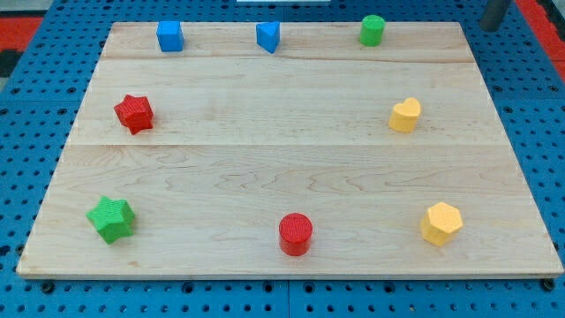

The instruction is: Slide the green circle diagonally to the top left of the yellow heart

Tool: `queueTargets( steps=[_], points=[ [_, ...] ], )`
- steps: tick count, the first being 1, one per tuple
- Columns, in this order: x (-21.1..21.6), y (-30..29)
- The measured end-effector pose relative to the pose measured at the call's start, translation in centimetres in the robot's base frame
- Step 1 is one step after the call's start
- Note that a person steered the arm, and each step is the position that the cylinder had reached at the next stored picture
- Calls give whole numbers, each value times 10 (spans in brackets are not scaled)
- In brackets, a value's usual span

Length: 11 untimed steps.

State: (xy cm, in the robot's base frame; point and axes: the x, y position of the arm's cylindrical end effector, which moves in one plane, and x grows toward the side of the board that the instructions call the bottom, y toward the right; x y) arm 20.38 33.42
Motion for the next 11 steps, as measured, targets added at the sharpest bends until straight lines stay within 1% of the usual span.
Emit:
queueTargets(
  steps=[2, 3, 4, 5, 6, 7, 8, 9, 10, 11],
  points=[
    [0, -1],
    [-4, -19],
    [-13, -69],
    [-12, -108],
    [-12, -176],
    [19, -200],
    [66, -233],
    [56, -216],
    [40, -256],
    [34, -329]
  ],
)
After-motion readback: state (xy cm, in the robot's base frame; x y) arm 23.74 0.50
